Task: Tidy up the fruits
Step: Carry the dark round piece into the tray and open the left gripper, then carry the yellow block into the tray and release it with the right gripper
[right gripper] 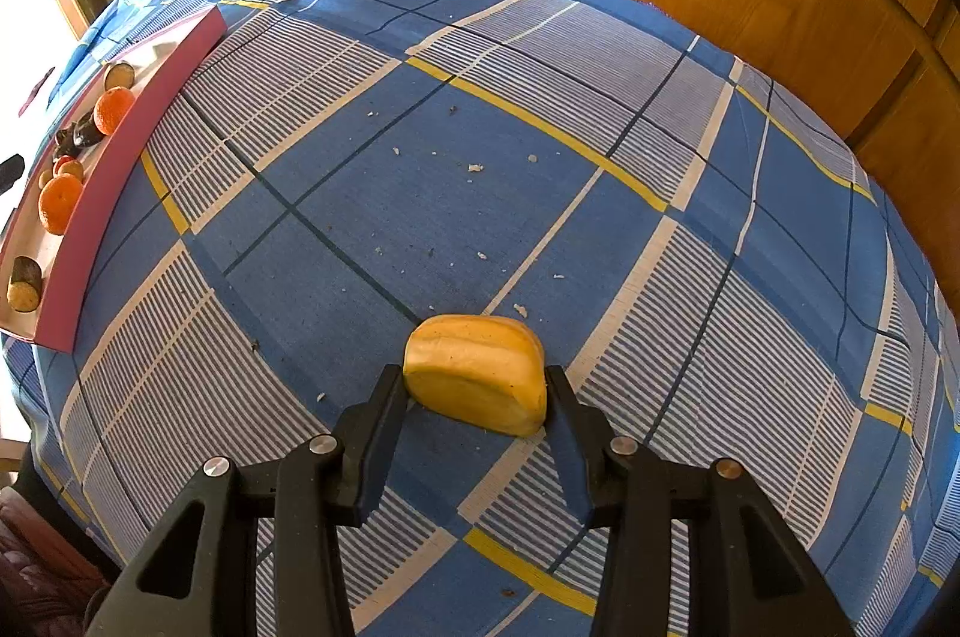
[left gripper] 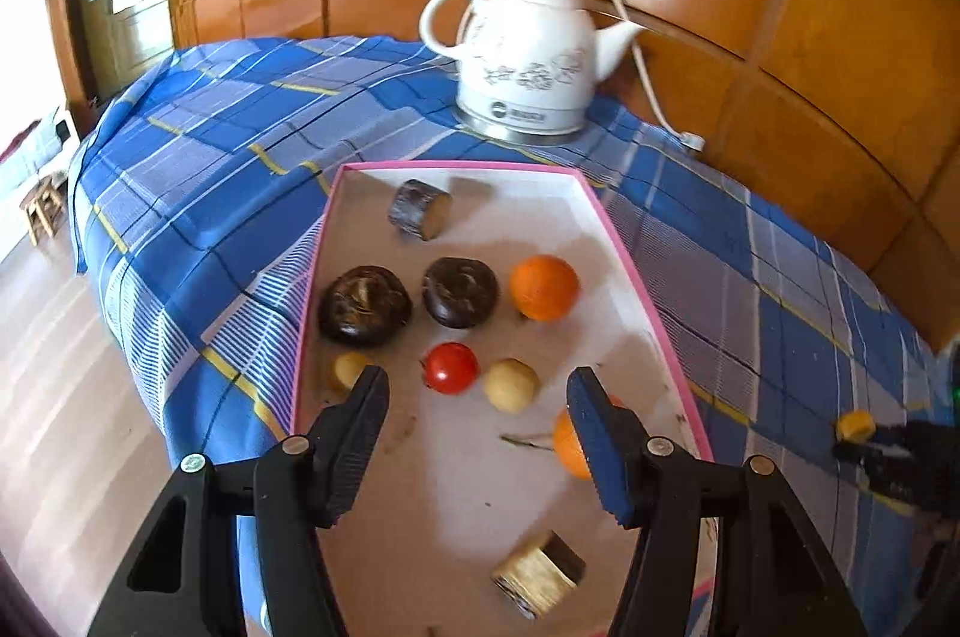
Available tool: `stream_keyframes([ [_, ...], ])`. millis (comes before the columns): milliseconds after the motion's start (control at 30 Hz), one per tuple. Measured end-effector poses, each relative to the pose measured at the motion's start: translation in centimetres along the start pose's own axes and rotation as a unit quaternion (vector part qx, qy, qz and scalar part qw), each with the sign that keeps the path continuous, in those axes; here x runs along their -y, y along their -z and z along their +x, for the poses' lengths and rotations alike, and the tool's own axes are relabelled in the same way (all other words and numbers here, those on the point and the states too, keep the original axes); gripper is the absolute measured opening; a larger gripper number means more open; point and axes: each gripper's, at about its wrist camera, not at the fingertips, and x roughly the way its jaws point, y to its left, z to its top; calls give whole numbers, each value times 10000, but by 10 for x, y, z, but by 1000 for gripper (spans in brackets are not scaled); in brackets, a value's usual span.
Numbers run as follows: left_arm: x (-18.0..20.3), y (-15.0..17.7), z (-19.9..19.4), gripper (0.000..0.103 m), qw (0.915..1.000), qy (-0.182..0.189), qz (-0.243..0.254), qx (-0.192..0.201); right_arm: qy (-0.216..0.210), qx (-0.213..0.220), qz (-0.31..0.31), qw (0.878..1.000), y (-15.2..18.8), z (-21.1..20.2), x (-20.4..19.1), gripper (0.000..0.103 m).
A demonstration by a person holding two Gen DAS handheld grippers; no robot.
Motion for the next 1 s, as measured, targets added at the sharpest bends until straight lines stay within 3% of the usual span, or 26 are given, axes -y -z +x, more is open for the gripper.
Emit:
stream_keyframes([
  [400,19,10,-10,62,9996,151,249,9,20,17,-11,10000,0,0,0,46],
  [1000,9,16,-12,62,9997,180,173,-64,77,58,-20,10000,2,-1,-3,46],
])
